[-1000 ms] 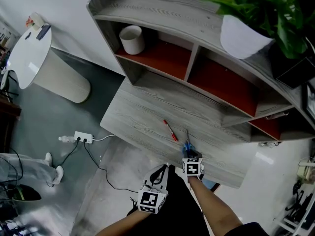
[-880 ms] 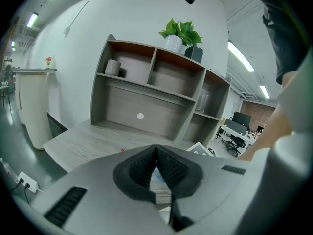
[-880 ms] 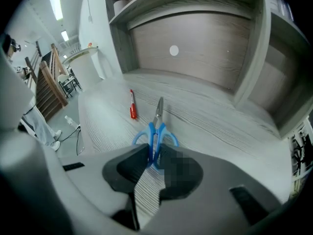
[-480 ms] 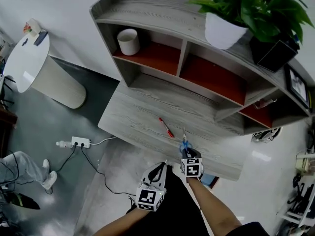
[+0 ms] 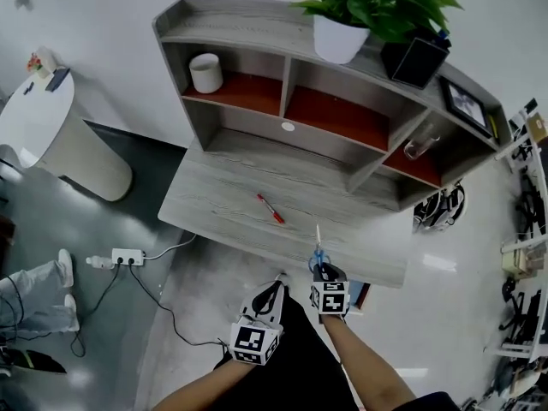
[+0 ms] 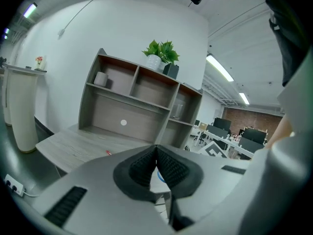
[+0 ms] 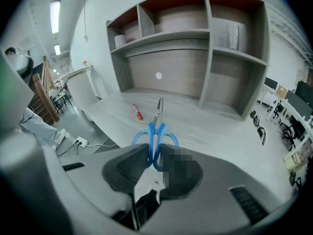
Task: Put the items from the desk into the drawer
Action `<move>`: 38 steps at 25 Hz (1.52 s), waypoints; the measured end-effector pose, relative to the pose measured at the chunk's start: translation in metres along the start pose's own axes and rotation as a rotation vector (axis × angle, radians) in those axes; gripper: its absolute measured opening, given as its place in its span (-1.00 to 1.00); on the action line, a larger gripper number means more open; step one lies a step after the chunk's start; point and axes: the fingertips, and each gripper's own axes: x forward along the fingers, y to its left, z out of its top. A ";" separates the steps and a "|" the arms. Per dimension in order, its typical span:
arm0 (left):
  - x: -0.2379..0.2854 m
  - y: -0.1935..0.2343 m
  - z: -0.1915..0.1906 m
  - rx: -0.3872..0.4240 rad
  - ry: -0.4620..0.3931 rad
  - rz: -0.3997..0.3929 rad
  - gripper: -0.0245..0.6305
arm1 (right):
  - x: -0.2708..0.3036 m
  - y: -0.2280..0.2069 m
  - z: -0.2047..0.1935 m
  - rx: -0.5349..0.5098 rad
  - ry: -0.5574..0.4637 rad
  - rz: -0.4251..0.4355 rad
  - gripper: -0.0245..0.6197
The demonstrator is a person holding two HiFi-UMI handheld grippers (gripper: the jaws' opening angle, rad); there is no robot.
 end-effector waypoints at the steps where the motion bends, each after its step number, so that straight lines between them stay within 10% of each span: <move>1: -0.004 -0.004 -0.002 -0.005 0.000 -0.009 -0.88 | -0.007 0.001 -0.008 0.009 0.001 -0.006 -0.65; 17: -0.013 -0.090 -0.033 0.039 0.036 -0.128 -0.88 | -0.078 -0.015 -0.128 0.129 0.071 -0.036 -0.65; 38: 0.037 -0.172 -0.085 0.030 0.137 -0.077 -0.89 | -0.058 -0.092 -0.232 0.154 0.233 0.069 -0.65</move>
